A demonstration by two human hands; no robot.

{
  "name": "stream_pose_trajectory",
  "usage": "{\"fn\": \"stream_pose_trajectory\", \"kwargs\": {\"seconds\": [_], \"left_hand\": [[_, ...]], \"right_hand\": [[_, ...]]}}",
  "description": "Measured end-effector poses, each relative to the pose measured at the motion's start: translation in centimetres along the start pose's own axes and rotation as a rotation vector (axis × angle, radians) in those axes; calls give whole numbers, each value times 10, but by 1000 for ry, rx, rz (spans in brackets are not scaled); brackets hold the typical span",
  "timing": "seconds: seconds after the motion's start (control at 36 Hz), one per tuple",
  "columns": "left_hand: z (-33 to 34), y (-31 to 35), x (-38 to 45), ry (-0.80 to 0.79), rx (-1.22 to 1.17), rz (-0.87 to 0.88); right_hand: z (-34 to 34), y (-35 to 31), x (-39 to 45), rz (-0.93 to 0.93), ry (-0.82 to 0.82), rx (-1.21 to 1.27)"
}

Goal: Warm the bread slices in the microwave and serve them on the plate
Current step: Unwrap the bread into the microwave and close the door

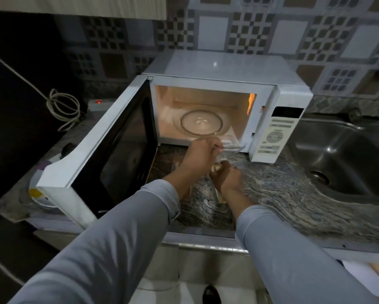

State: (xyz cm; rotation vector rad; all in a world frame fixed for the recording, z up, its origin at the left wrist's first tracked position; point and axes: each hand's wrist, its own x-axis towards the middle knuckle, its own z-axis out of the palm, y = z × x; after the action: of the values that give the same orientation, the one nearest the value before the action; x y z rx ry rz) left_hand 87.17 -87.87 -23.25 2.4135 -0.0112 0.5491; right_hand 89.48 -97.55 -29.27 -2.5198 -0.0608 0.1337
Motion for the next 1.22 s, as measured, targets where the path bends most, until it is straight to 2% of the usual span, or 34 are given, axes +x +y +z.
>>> {"fn": "stream_pose_trajectory", "kwargs": {"seconds": [0.14, 0.36, 0.64, 0.97, 1.22], "left_hand": [[-1, 2, -2, -5, 28, -22], [0, 1, -9, -19, 42, -16], [1, 0, -32, -58, 57, -74], [-8, 1, -51, -155, 72, -139], [-41, 9, -19, 44, 86, -134]], "right_hand": [[-5, -2, 0, -14, 31, -39], [-29, -2, -1, 124, 91, 86], [-62, 14, -34, 131, 100, 100], [-115, 18, -55, 122, 210, -50], [-150, -19, -36, 47, 271, -26]]}}
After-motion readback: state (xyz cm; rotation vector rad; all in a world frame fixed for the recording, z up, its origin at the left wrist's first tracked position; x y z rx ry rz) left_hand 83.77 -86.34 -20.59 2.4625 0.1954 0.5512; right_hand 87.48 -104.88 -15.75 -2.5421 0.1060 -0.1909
